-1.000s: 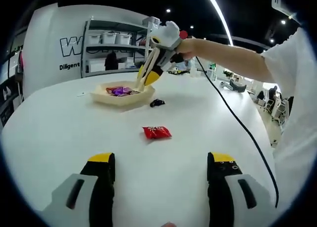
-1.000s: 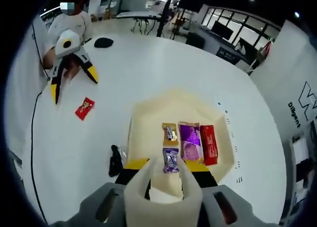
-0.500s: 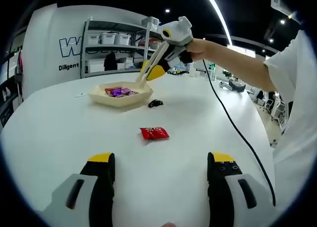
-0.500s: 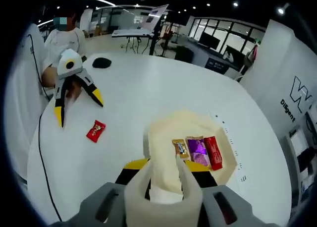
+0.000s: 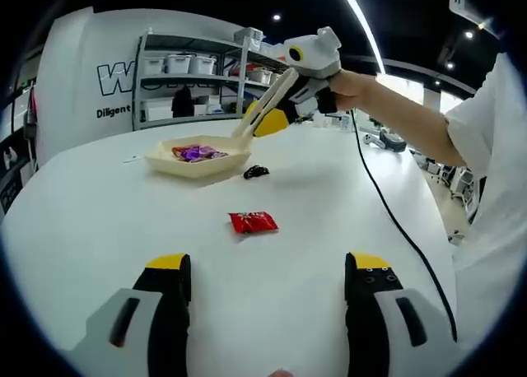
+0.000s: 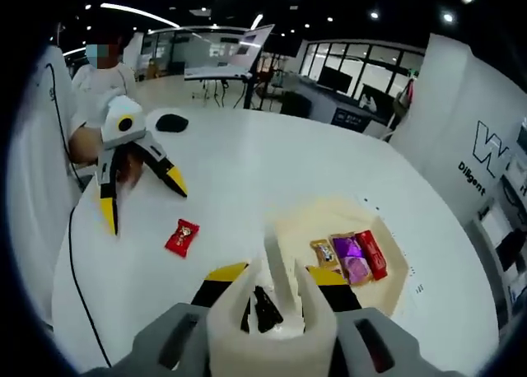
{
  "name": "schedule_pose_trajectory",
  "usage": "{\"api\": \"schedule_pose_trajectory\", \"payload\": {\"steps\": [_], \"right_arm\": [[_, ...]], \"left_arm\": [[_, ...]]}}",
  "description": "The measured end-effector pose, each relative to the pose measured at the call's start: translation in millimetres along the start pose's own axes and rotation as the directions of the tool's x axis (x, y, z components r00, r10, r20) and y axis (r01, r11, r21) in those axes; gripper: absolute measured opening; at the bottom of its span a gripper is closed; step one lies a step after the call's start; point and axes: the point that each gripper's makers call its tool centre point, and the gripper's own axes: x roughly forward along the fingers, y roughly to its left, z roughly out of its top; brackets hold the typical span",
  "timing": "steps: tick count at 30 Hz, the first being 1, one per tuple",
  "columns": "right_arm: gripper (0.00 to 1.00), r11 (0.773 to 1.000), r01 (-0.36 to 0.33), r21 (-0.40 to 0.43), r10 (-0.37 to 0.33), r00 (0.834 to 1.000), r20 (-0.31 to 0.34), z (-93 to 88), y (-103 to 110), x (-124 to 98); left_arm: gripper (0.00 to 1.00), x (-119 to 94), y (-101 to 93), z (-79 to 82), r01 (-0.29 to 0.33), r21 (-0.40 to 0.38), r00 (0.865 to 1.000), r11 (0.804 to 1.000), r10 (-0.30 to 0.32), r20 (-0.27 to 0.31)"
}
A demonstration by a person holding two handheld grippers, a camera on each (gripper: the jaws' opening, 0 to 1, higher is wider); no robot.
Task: Place the target food into the container with the food tongs after gripping and lifting it, then release it inside without dropping or visibly crushing the food.
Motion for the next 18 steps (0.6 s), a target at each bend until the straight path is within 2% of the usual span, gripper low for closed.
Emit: {"api": "schedule_pose_trajectory", "payload": {"steps": [12, 18], "right_arm": [[0.18, 0.997, 0.019, 0.072, -0.023, 0.998, 0.054, -2.3, 33, 5], [0.18, 0.995, 0.004, 0.102, -0.013, 0.997, 0.082, 1.7, 50, 6]], "left_arm": [[0.75, 0, -1.7, -0.7, -0.003, 0.004, 1.000, 1.000, 0.003, -0.003], [0.75, 0, -2.3, -0.8, -0.002, 0.002, 1.000, 1.000, 0.002, -0.004]]}}
